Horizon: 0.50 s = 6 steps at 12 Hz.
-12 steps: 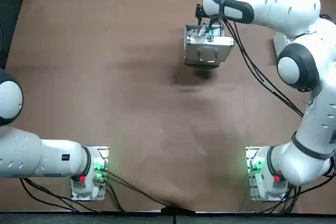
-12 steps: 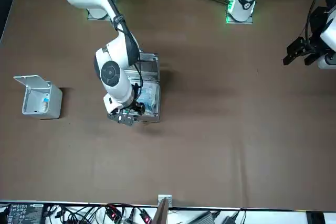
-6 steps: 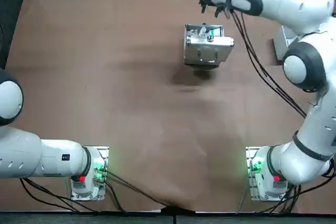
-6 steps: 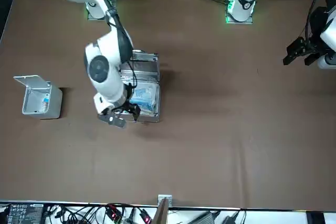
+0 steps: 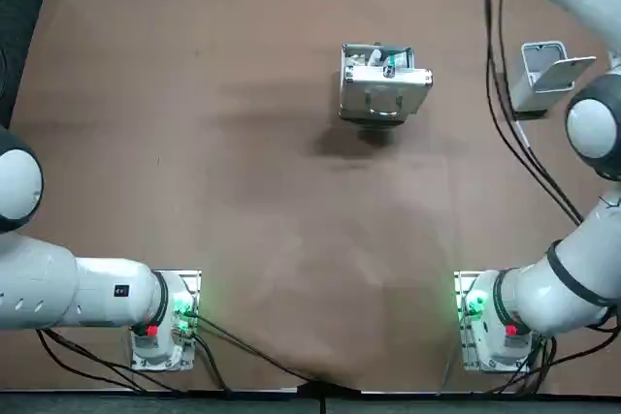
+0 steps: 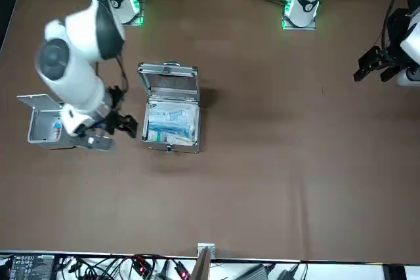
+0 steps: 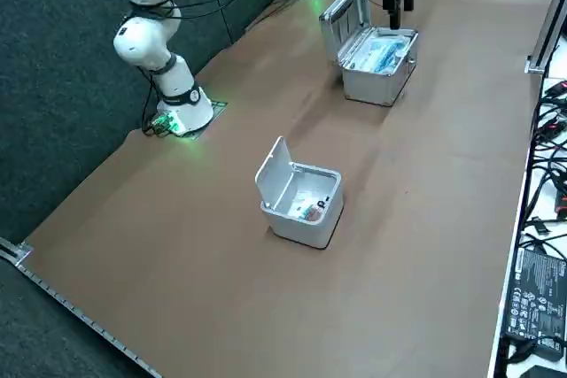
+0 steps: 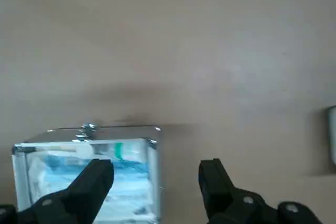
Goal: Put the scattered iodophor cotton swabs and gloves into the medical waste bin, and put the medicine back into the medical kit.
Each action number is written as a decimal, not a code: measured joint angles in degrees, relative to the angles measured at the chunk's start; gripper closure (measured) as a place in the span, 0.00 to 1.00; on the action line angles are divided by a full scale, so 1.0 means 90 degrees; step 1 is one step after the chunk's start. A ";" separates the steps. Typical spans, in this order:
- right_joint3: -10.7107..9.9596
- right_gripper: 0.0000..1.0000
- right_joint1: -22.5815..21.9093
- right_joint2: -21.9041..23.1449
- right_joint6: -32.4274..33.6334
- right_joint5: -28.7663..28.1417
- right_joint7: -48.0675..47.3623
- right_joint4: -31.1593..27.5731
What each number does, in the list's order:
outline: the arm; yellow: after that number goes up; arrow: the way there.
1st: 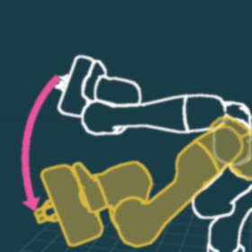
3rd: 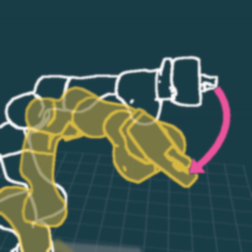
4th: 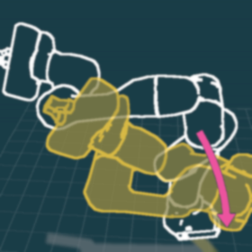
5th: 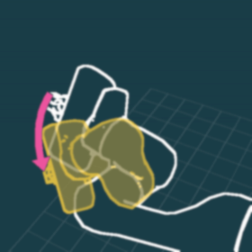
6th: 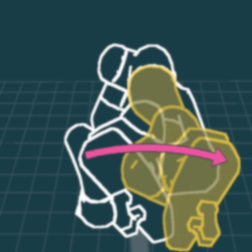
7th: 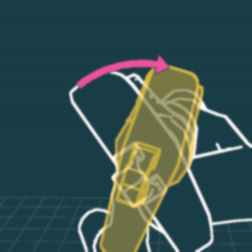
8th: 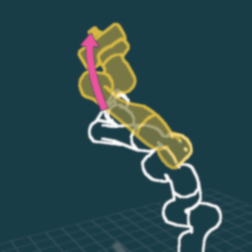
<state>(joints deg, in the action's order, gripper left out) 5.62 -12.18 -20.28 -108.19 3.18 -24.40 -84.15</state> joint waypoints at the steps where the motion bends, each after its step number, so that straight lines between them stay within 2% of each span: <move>1: -0.0003 0.00 0.0152 0.0151 0.0231 0.0000 0.0136 -0.0001; 6: -0.0050 0.00 0.0875 0.0772 0.1308 0.0001 0.1677 -0.0002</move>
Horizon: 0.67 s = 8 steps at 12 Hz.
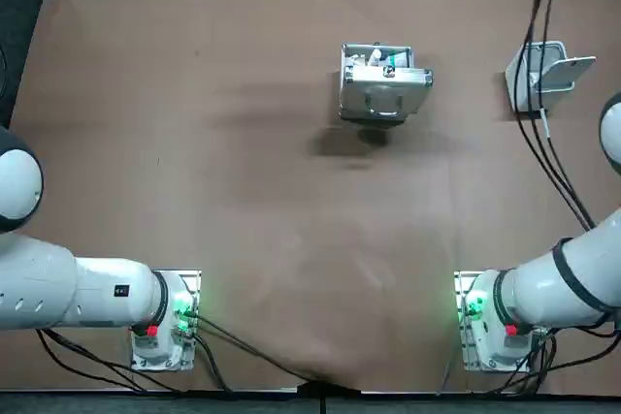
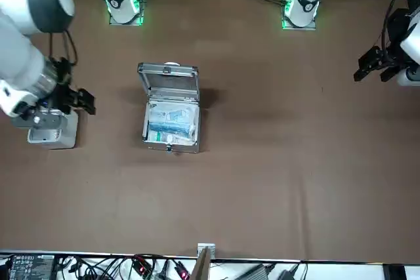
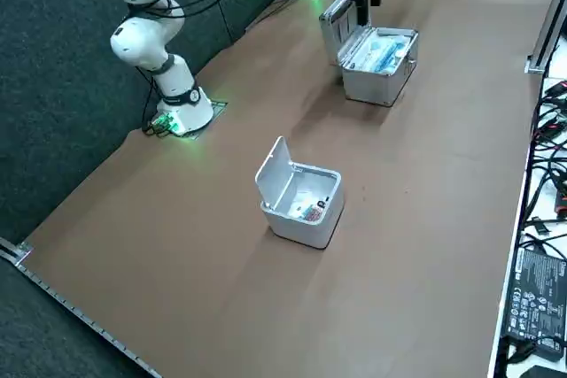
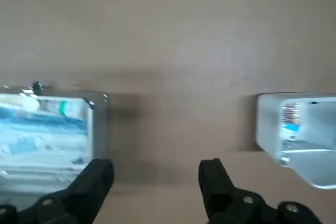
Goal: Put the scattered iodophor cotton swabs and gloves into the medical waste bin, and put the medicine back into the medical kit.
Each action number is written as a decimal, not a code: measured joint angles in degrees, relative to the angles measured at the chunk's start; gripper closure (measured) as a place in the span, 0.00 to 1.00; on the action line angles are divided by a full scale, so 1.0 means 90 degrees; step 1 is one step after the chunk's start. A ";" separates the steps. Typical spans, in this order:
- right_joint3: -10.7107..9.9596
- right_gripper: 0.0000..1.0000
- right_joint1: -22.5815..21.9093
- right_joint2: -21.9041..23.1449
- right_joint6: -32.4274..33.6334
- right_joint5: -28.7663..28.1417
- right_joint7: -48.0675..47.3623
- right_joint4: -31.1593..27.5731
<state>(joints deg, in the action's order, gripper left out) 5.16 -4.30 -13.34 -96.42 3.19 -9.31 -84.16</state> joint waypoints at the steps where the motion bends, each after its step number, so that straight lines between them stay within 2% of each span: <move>1: -0.0007 0.00 0.0168 0.0114 0.0122 0.0000 0.0263 -0.0001; 3: -0.0012 0.00 0.0514 0.0396 0.0519 -0.0018 0.0682 -0.0002; 8: -0.0056 0.00 0.0621 0.0851 0.0873 -0.0041 0.0720 -0.0206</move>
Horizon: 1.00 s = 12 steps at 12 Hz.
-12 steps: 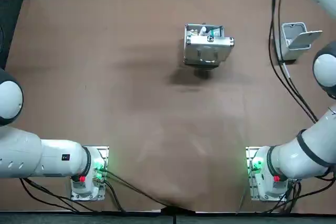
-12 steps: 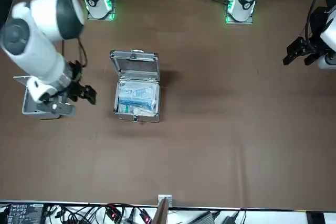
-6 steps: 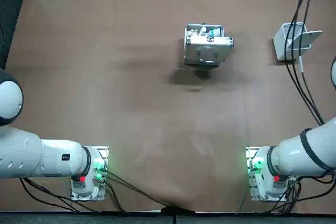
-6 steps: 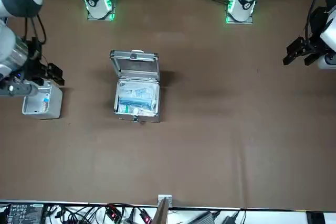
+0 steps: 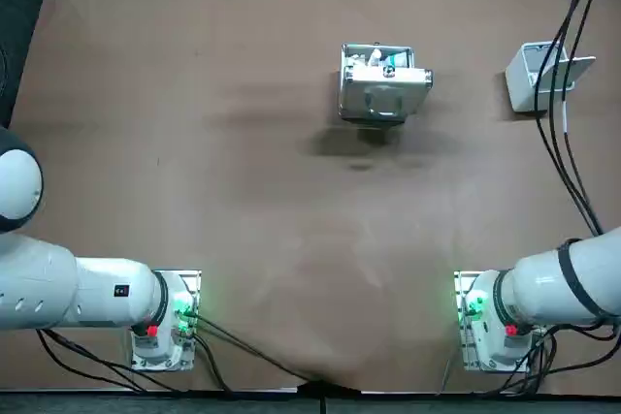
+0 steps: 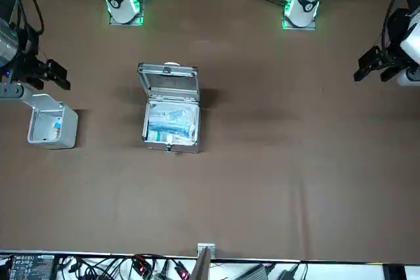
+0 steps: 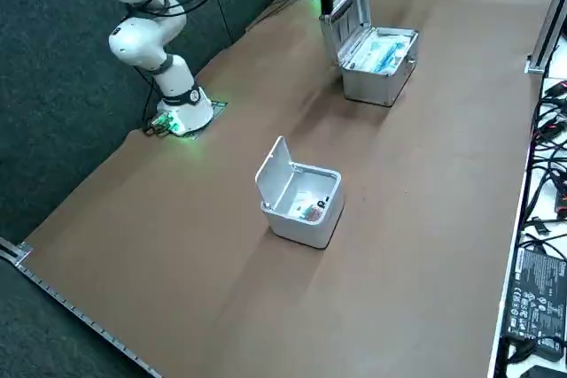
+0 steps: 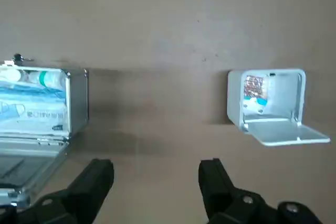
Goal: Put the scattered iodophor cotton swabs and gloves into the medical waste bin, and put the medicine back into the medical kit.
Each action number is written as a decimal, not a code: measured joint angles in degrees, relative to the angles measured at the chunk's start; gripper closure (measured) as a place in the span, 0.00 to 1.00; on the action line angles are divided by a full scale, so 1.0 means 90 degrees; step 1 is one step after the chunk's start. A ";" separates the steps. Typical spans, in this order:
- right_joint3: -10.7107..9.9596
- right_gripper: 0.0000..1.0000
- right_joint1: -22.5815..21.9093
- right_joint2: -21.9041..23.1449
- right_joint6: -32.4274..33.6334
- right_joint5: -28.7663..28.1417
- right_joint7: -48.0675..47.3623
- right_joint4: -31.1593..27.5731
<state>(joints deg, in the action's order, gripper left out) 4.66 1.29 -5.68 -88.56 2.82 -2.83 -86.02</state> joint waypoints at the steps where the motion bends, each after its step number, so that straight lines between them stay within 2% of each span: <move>1: -0.0069 0.00 -0.0012 0.0158 0.0011 -0.0001 0.0011 -0.0177; 5: -0.0462 0.00 -0.0207 0.0812 -0.0002 -0.0102 0.0097 -0.0948; 8: -0.0552 0.00 -0.0235 0.1057 -0.0036 -0.0478 0.0096 -0.1219; 12: -0.0552 0.00 -0.0274 0.1020 -0.0084 -0.0551 0.0090 -0.1222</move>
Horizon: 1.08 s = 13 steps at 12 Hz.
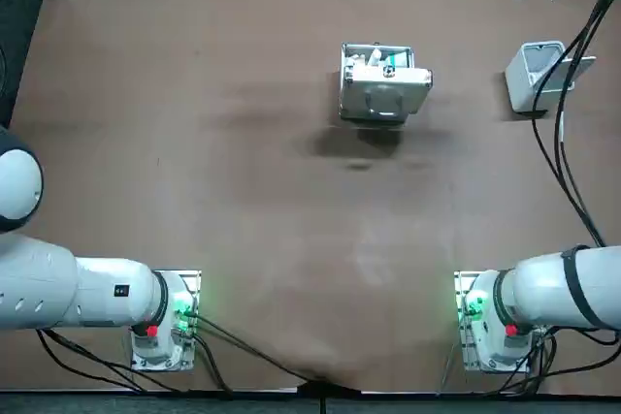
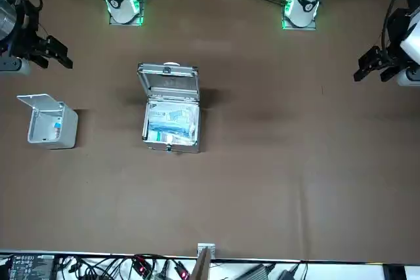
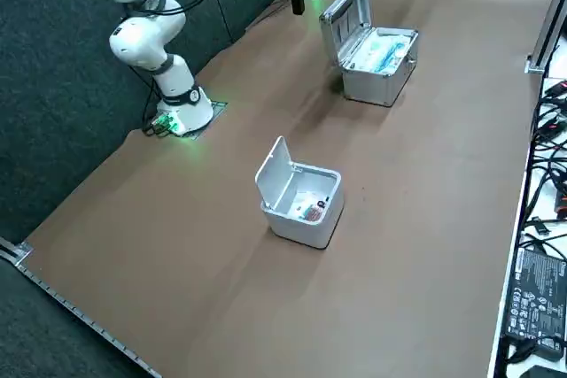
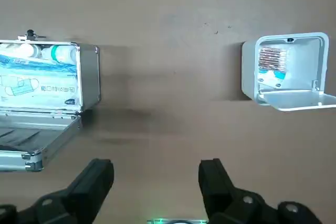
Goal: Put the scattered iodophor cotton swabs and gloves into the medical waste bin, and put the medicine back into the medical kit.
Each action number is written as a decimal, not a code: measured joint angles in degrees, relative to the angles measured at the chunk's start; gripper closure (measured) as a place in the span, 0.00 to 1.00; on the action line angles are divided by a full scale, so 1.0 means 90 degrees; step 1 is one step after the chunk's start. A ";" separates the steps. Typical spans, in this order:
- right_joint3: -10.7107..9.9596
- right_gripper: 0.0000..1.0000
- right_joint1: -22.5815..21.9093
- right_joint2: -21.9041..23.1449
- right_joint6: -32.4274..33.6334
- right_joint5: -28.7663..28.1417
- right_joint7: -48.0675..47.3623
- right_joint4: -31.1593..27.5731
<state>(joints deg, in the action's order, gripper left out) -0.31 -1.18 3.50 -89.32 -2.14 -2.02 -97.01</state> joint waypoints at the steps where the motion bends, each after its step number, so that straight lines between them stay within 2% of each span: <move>1: 0.0001 0.00 -0.0028 -0.0035 -0.0018 -0.0003 -0.0002 0.0000; 13: 0.0002 0.00 -0.0052 -0.0061 -0.0024 -0.0020 -0.0004 0.0001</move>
<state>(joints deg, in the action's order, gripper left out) -0.29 -1.65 2.95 -89.53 -2.32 -2.05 -97.00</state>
